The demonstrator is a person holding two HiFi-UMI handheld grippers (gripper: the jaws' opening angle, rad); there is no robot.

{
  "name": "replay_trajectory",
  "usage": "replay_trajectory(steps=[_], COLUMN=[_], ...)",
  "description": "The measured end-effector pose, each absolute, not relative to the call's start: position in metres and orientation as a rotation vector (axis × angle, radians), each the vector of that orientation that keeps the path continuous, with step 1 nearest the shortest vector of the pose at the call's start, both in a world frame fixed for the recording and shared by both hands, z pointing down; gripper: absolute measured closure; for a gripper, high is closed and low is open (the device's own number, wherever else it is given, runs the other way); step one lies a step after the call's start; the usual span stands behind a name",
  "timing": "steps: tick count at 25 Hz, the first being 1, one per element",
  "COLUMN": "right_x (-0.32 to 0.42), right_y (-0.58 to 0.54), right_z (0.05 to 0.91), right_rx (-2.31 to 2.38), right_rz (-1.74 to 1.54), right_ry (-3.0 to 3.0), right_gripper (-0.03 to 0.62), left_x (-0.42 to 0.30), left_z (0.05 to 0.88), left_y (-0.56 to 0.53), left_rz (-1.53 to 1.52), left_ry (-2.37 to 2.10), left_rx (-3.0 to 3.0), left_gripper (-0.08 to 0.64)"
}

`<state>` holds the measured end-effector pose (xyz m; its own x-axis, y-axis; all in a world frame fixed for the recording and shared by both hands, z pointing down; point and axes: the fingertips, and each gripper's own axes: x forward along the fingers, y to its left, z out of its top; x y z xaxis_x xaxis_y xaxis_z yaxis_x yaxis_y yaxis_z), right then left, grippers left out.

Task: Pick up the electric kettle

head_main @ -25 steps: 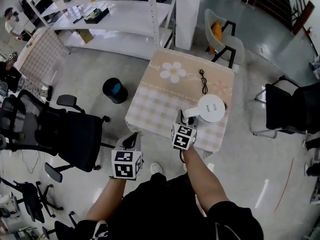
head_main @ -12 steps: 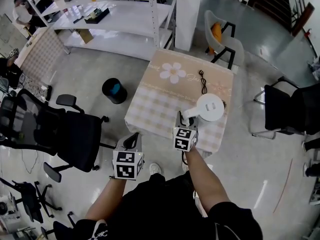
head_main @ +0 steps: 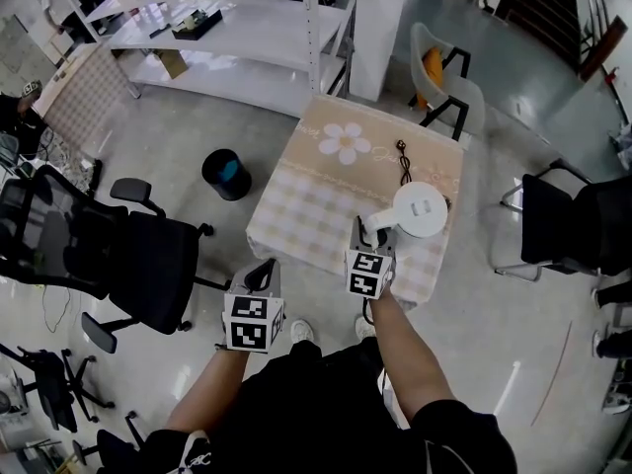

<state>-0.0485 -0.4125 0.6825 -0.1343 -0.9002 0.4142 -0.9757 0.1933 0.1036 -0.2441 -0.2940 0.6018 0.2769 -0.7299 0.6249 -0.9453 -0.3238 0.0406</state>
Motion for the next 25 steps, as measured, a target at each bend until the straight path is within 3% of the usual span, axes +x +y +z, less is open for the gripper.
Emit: replay_trajectory(steps=[25], right_x=[-0.034], right_y=[-0.397], right_z=[0.538], right_rx=[1.830], right_rz=[0.171], right_ry=[-2.213], right_gripper=[0.449], left_x=[-0.199], left_z=[0.555], left_y=[-0.319], left_rz=[0.505], left_ry=[-1.481], left_rx=[2.276], left_gripper=[0.560])
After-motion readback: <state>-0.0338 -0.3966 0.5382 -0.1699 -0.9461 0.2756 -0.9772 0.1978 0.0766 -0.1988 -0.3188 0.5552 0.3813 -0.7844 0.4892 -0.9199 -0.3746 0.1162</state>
